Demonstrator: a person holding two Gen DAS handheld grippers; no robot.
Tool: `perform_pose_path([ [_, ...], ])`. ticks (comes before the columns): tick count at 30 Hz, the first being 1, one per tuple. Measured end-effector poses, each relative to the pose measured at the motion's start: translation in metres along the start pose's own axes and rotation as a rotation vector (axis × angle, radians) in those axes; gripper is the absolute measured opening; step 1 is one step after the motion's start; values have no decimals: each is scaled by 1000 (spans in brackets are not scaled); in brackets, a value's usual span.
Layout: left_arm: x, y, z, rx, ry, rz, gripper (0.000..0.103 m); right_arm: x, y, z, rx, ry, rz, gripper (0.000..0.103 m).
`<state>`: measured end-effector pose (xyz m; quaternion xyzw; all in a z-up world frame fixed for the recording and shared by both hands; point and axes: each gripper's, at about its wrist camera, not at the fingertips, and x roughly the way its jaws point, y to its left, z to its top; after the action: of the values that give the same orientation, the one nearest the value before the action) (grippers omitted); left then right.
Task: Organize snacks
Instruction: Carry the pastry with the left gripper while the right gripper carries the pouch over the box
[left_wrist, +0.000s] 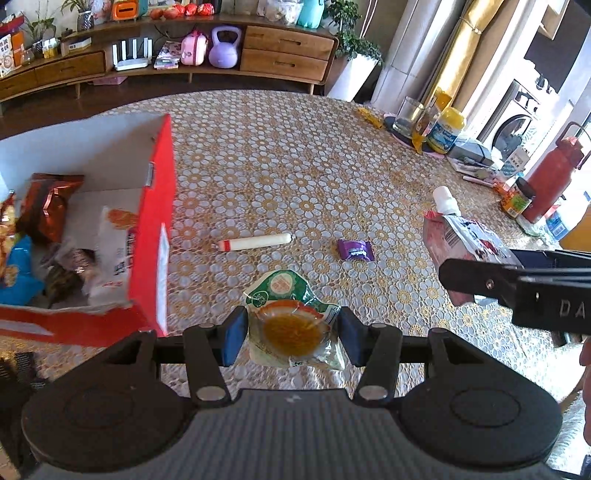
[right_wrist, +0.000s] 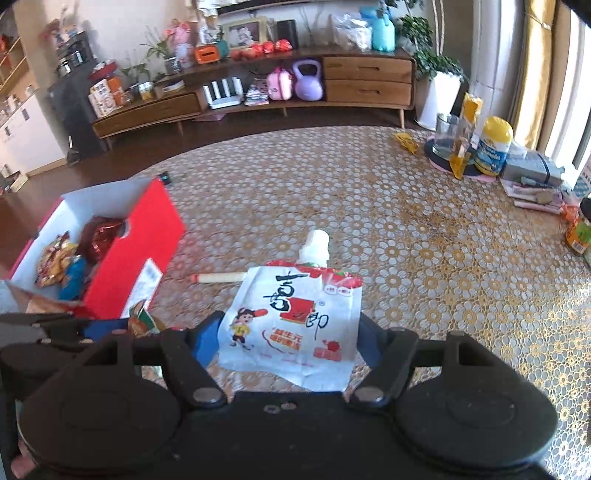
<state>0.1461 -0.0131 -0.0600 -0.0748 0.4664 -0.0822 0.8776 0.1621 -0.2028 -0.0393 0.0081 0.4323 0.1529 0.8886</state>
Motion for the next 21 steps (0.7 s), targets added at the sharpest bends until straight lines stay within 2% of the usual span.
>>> perform_pose_path([
  [10,-47,19,-1,39,-24,42,53,-35,44,-7,-66,-47,31,72],
  [21,-93,59,16,96,-76,150,53,-45,102,2,-155,-74,65,72],
])
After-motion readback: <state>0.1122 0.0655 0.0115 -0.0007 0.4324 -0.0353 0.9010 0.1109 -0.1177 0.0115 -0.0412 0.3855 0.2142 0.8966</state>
